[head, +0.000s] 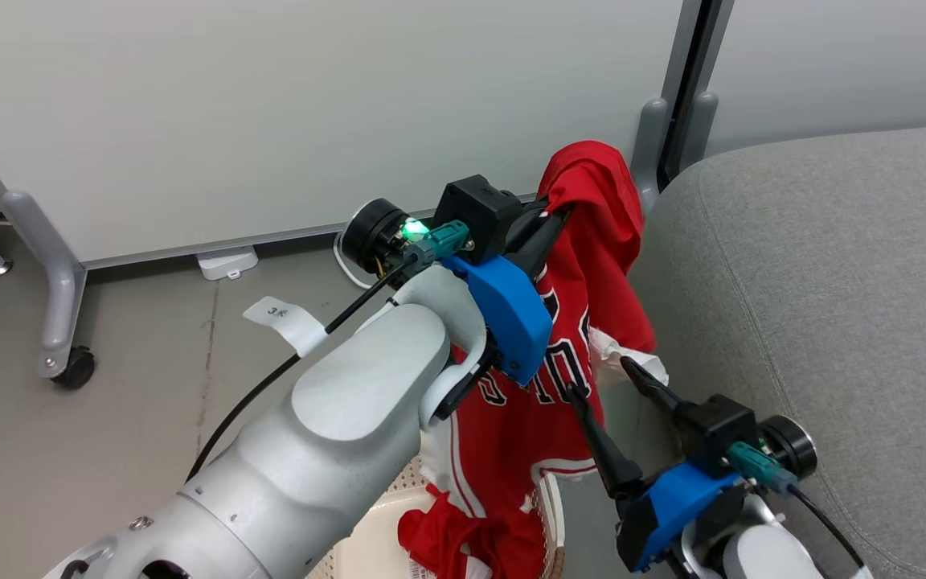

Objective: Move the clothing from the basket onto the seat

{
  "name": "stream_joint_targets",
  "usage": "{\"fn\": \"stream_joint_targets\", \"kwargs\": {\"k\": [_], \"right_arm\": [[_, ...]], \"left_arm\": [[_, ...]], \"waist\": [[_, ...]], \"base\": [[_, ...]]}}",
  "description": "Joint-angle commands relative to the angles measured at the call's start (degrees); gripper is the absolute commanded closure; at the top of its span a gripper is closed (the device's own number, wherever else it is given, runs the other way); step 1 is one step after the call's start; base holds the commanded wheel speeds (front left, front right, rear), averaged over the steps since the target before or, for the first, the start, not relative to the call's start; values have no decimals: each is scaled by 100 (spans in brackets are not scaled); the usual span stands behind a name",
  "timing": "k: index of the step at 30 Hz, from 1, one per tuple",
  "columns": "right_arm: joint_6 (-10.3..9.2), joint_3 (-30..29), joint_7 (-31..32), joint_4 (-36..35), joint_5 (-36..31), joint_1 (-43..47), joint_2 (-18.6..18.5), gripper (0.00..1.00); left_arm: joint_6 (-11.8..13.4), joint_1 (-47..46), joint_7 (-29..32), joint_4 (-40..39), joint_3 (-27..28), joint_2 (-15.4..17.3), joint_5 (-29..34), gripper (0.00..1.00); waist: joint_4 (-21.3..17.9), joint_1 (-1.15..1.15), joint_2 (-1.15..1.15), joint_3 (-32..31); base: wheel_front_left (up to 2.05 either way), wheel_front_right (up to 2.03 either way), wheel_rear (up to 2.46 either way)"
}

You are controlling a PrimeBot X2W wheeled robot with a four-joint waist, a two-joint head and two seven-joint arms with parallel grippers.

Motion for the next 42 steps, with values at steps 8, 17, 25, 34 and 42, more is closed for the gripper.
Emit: {"fn": "stream_joint_targets", "kwargs": {"k": [8,17,25,34,42], "right_arm": [[3,469,255,840,-31,-887,-14,0],[3,768,75,1826,439,-1611,-14,0],[3,1000,-127,2414,849,-1859,-15,100],[3,1134,-336,2683,1019,-1960,-14,100],[3,1192,-410,2834,1042,-2066,-14,100]], "left_arm": [[72,-204,-105,-21,-274,5,-258,100],[124,-320,-172,-57,-556,4,-489,100],[179,-354,-190,-46,-833,3,-675,100],[237,-403,-240,39,-1014,4,-880,100],[238,-421,-192,119,-1135,4,-1058,100]], "waist": [[41,-1,0,40],[174,-1,0,34],[236,-1,0,-88],[161,-1,0,-168],[114,-1,0,-205]], "base": [[0,0,0],[0,0,0],[0,0,0],[0,0,0],[0,0,0]]}}
